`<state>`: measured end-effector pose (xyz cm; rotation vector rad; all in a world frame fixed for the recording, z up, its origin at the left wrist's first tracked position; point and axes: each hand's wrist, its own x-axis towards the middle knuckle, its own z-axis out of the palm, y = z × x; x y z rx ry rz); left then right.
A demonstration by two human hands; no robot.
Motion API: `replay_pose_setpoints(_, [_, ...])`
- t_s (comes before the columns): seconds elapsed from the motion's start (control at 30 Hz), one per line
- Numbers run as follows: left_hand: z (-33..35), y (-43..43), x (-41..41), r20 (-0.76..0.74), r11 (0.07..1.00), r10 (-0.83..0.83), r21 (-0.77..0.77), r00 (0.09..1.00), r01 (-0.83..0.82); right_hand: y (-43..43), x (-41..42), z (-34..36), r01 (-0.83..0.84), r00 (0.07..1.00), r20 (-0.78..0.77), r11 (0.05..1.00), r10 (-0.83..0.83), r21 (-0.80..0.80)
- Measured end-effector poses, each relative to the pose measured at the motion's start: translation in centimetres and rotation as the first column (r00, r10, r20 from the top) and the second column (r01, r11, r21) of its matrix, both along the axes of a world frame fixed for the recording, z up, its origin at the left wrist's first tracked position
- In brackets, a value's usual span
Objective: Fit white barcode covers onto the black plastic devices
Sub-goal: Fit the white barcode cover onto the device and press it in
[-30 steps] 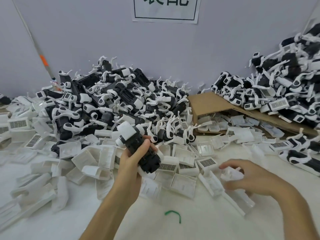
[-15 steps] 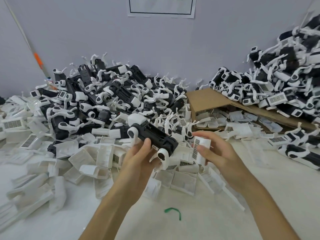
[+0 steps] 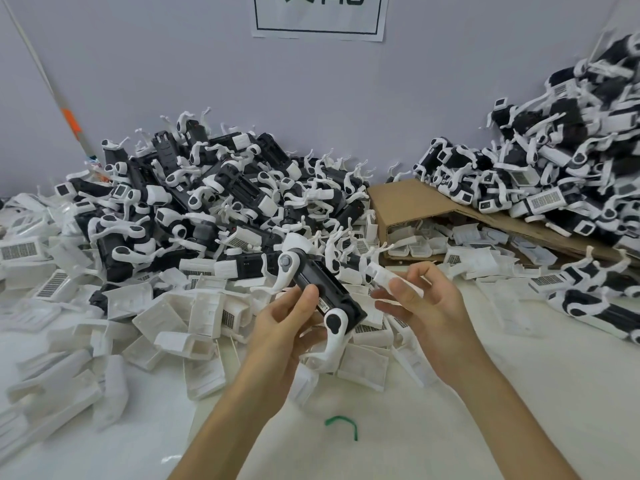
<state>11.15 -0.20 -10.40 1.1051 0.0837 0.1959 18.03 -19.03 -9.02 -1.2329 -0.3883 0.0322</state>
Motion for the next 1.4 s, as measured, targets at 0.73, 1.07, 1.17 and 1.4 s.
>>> replay_pose_setpoints(0.73, [-0.4,-0.7,-0.2,-0.119,0.980,-0.128,0.137,0.985,0.144,0.6,-1.0,-0.5,0.217,0.816,0.568,0.856,0.104,-0.468])
replay_pose_setpoints(1.07, [-0.5,-0.4,-0.2,-0.077,0.979,-0.168,0.100,0.983,0.175,1.6,-1.8,-1.1,0.112,0.868,0.493,0.942,0.063,-0.317])
replay_pose_setpoints(1.17, [-0.4,-0.4,-0.1,-0.089,0.977,-0.184,0.091,0.979,0.192,1.6,-1.7,-1.4,0.111,0.862,0.502,0.942,0.068,-0.317])
replay_pose_setpoints(1.4, [-0.1,-0.3,-0.3,-0.083,0.979,-0.167,0.101,0.982,0.175,1.8,-1.9,-1.8,-0.045,0.885,0.411,0.918,0.220,-0.394])
